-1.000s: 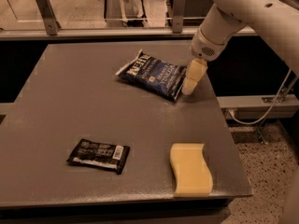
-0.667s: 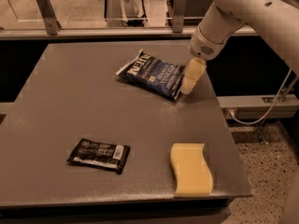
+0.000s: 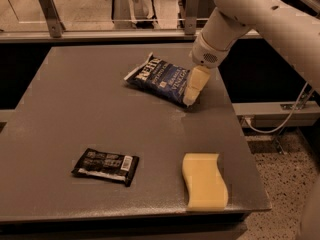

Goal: Move blue chip bag near sponge

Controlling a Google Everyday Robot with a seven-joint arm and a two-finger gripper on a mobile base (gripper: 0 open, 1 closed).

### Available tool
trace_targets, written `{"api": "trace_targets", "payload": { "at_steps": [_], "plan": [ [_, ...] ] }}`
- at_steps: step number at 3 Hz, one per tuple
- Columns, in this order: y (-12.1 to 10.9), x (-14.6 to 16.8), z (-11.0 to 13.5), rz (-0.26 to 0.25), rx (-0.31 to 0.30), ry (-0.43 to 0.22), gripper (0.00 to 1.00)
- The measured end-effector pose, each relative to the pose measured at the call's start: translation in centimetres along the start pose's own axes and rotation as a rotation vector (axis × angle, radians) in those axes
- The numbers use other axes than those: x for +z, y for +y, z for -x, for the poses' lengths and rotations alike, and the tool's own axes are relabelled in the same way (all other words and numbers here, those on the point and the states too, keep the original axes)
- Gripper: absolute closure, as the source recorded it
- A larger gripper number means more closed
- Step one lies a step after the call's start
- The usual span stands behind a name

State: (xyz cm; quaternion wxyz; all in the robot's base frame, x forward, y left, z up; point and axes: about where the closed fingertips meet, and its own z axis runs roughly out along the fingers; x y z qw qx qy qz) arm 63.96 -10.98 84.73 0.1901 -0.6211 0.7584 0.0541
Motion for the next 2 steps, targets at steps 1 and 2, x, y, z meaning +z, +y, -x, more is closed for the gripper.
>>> {"api": "trace_targets", "payload": {
  "at_steps": [1,2],
  "plan": [
    [0.07,0.24,0.07,0.004,-0.002,0.0,0.17],
    [0.11,0.45,0.09,0.007,-0.002,0.001,0.41]
  ]
}}
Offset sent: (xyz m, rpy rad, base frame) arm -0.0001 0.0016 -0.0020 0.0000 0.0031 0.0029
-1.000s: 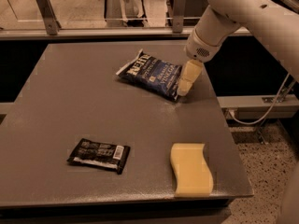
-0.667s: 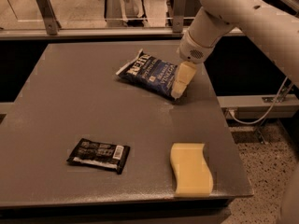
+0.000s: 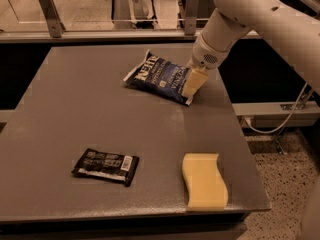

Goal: Move blue chip bag near sponge

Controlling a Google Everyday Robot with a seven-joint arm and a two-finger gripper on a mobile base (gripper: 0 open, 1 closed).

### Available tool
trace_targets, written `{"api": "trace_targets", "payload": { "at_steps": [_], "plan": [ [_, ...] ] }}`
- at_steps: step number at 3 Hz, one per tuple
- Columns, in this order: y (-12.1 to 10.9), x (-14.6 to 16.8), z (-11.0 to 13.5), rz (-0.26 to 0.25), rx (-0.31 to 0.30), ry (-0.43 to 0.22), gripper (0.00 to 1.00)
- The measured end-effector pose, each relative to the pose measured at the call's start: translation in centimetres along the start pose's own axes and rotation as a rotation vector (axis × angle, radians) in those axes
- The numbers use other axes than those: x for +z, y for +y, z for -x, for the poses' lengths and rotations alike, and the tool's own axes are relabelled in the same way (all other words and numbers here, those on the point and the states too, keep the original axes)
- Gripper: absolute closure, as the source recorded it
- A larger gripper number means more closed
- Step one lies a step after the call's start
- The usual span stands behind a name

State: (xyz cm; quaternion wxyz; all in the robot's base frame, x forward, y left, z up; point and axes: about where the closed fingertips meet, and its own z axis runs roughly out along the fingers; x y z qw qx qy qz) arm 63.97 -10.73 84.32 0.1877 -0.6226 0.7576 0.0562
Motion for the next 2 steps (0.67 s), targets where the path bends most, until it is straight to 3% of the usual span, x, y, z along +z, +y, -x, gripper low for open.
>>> {"api": "trace_targets", "payload": {
  "at_steps": [1,2],
  "plan": [
    [0.04,0.21,0.04,0.003,-0.001,0.0,0.64],
    [0.29,-0.27,0.31,0.018,0.001,-0.039,0.87]
  ]
}}
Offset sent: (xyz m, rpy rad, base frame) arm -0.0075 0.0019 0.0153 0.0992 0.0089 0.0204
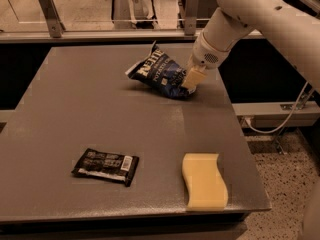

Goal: Move blue chip bag near sponge

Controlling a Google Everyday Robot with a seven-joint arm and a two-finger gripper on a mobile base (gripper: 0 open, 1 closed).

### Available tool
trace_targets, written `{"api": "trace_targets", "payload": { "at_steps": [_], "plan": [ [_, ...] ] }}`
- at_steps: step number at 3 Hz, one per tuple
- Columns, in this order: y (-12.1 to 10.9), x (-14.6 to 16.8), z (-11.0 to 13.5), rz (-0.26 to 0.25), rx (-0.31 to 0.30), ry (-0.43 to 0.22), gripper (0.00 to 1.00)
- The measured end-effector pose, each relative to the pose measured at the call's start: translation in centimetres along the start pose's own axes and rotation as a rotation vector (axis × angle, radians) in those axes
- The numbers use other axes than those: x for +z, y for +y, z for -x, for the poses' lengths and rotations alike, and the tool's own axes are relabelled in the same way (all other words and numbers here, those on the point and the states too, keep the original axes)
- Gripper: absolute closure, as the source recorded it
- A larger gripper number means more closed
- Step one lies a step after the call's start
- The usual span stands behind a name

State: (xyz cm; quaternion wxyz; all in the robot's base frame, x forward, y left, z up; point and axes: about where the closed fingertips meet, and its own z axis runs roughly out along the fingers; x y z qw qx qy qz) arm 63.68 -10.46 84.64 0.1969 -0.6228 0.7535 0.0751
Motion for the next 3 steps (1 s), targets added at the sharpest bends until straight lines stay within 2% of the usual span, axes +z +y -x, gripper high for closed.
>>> {"api": "trace_targets", "payload": {
  "at_steps": [1,2,3],
  "plan": [
    [0.6,-2.7,0.7,-0.031,-0.025,-0.06,1.0],
    [2.2,-6.4,0.3,-0.064,-0.053,-0.066,1.0],
    [5.1,-7.9,-0.7,-0.033,-0.099,-0.06,1.0]
  ]
}}
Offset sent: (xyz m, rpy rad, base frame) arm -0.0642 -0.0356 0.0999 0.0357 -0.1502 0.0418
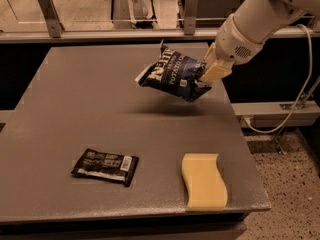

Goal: Move blue chip bag near sponge

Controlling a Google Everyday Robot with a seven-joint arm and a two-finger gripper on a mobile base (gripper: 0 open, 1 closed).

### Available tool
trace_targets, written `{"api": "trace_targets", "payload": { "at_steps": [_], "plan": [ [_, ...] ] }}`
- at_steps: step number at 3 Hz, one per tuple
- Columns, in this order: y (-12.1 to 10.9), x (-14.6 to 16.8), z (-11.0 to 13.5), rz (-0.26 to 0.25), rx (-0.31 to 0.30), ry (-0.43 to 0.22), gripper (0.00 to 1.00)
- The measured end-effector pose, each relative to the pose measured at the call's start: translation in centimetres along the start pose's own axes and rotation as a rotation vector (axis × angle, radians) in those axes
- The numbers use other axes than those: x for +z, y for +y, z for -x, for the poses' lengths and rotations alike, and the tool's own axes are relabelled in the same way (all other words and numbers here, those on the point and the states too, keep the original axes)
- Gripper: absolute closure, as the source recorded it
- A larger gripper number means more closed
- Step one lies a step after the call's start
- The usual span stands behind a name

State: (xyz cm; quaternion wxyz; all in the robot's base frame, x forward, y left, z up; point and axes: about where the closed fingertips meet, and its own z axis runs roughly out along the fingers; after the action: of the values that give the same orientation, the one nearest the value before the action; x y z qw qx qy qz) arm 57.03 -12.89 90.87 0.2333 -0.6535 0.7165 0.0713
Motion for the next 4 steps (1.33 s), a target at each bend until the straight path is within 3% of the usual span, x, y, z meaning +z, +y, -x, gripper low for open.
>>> {"api": "trace_targets", "payload": {
  "at_steps": [2,4],
  "plan": [
    [7.0,-0.9,-4.4,0.059,0.01,0.002,1.0],
    [11.6,-1.9,-6.8,0.053,0.024,0.02,1.0]
  ]
}}
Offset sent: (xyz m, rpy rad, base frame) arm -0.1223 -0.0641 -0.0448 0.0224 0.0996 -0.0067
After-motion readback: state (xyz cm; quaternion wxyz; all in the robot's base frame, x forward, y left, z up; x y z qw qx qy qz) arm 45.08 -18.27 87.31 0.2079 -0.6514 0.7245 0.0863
